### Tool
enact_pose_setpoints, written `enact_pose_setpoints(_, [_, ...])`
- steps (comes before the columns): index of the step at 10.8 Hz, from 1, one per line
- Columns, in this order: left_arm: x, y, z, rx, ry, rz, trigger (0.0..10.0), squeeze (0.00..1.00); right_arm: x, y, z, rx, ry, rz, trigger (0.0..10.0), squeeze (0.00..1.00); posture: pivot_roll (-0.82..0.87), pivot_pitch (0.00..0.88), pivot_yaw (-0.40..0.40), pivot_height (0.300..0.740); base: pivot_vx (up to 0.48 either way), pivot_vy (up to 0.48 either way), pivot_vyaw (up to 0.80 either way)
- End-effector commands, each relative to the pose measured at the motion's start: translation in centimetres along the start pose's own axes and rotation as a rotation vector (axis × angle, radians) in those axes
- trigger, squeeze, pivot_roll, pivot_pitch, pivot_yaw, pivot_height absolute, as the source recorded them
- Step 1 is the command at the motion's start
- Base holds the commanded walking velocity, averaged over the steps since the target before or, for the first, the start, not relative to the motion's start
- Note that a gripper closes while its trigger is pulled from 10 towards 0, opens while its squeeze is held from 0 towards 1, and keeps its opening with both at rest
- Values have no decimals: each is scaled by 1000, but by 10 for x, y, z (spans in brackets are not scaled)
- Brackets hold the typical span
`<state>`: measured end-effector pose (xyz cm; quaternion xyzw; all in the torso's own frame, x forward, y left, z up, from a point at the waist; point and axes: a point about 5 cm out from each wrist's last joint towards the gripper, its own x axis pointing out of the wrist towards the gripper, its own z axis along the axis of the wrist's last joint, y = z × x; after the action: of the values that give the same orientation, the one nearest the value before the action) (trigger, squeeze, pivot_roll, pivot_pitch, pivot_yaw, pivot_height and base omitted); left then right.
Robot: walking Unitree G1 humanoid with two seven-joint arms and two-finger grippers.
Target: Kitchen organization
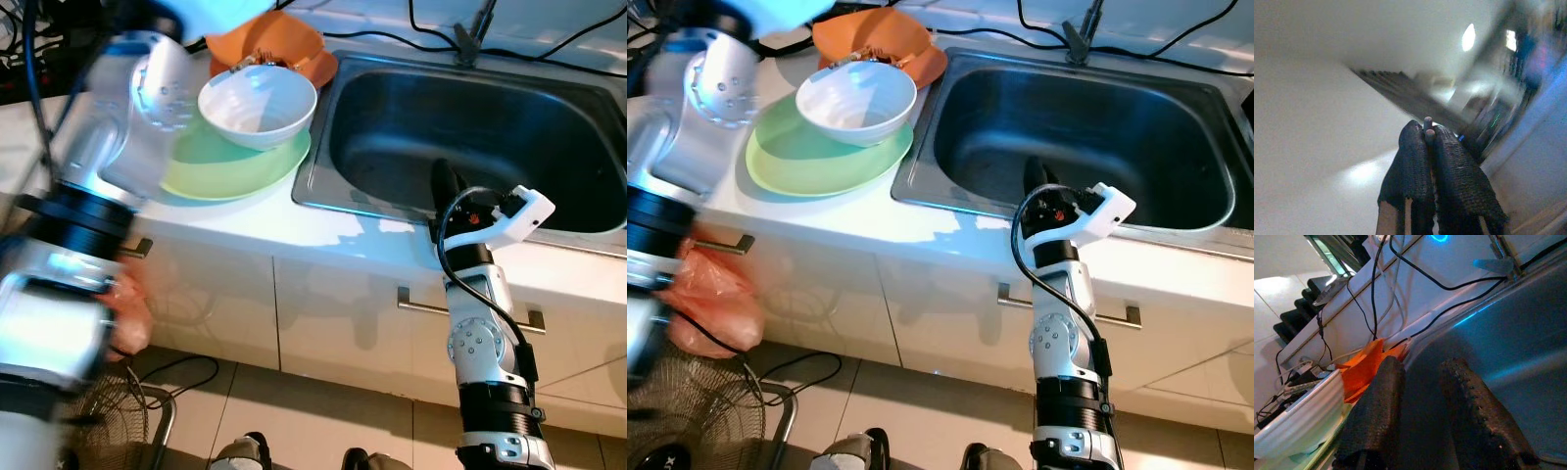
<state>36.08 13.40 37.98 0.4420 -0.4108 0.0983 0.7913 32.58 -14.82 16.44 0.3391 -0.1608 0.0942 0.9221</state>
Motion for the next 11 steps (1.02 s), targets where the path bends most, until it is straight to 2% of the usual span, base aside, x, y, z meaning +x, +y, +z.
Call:
enact_pose_setpoints(1, [0, 6, -1, -85, -12, 28, 10000, 0, -8, -10, -12, 19, 55, -56, 10000, 0, 109, 121, -13, 740, 0, 0, 0])
enact_pose_setpoints(2, [-3, 7, 0, -380, -18, 57, 10000, 0, -8, -11, -11, 16, 51, -55, 10000, 0, 102, 114, -12, 740, 0, 0, 0])
enact_pose_setpoints(3, [-3, 7, 20, -632, -71, 79, 10000, 0, -8, -11, -10, 15, 49, -54, 10000, 0, 101, 112, -12, 740, 0, 0, 0])
enact_pose_setpoints(4, [-4, 10, 34, -948, -119, 94, 10000, 0, -8, -10, -11, 14, 48, -51, 10000, 0, 97, 109, -13, 740, 0, 0, 0])
enact_pose_setpoints(5, [-5, 12, 36, -1088, -128, 106, 10000, 0, -8, -9, -11, 15, 47, -49, 10000, 0, 97, 110, -13, 740, 0, 0, 0])
enact_pose_setpoints(7, [-5, 15, 33, -1483, -128, 140, 10000, 0, -8, -8, -12, 17, 48, -47, 10000, 0, 97, 111, -10, 740, 0, 0, 0])
enact_pose_setpoints(8, [-5, 13, 30, -1644, -128, 146, 10000, 0, -8, -8, -12, 19, 46, -46, 10000, 0, 95, 114, -10, 740, 0, 0, 0])
enact_pose_setpoints(9, [-8, 6, 19, -1771, -88, 156, 10000, 0, -8, -8, -11, 20, 45, -45, 10000, 0, 91, 118, -10, 740, 0, 0, 0])
enact_pose_setpoints(10, [-10, 3, 15, -1823, -73, 157, 10000, 0, -8, -8, -11, 20, 44, -45, 10000, 0, 92, 118, -9, 740, 0, 0, 0])
enact_pose_setpoints(11, [-19, -11, 0, -2050, -16, 178, 10000, 0, -8, -7, -11, 18, 45, -44, 10000, 0, 94, 125, -12, 740, 0, 0, 0])
